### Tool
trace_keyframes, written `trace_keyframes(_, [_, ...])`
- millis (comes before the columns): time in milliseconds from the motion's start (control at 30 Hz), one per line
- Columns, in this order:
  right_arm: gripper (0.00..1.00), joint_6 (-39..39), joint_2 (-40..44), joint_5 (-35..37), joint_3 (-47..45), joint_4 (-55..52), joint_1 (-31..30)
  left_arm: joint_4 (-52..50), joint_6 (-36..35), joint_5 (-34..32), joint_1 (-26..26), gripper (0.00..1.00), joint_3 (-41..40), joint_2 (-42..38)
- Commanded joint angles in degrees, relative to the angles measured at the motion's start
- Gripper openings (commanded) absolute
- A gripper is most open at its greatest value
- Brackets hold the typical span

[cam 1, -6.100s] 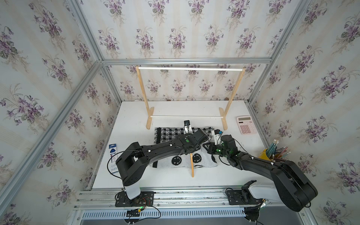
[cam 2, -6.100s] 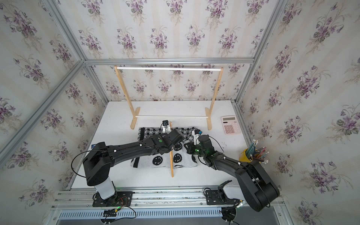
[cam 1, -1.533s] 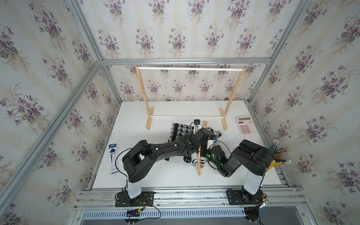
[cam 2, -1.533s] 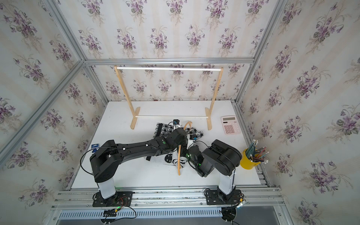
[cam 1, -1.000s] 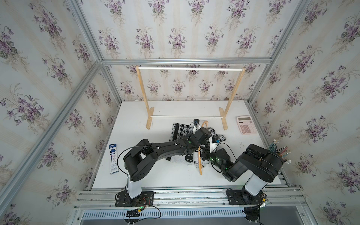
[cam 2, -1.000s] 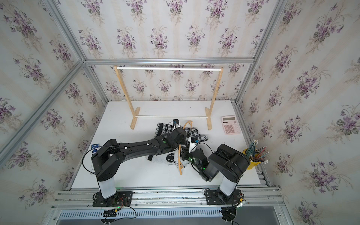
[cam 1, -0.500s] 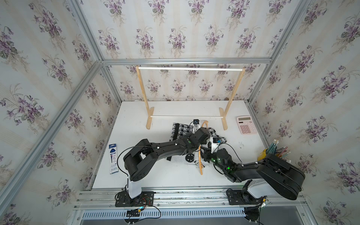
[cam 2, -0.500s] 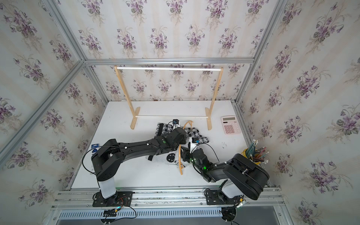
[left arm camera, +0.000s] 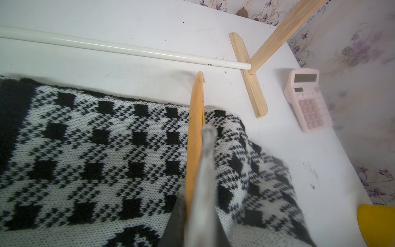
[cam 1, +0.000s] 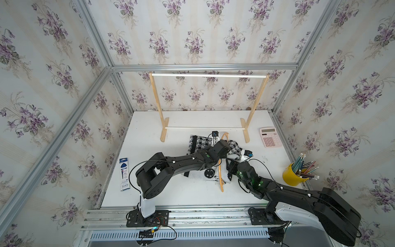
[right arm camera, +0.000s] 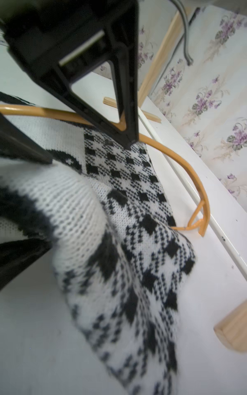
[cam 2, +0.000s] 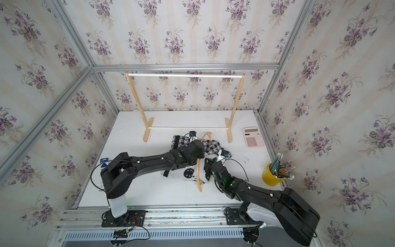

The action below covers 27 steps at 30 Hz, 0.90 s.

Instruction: Hang the scarf on the hanger

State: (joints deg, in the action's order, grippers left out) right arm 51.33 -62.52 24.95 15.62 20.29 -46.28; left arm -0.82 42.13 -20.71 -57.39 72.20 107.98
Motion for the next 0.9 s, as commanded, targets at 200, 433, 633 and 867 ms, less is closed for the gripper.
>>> trace_keyframes(200, [0.59,3.39,-0.79,2.20,-0.29,-5.59,5.37,-5.33,-0.85,3.76,-0.01,0.00,-0.52,-0.18])
trace_keyframes(433, [0.00,-1.12,-4.94,-0.49,-0.50,2.52,7.17,-4.92,-1.18,3.84,-0.01,0.00,-0.98,-0.67])
trace_keyframes(633, [0.00,-12.66,-6.56,-12.36,-0.95,20.22,6.94,-4.45,-1.26,4.44,-0.01,0.00,-1.06,-0.54])
trace_keyframes(867, [0.00,-20.37,-12.20,-26.35,-3.32,38.19,6.91,-2.11,-1.39,5.85,-0.01,0.00,-1.68,-0.57])
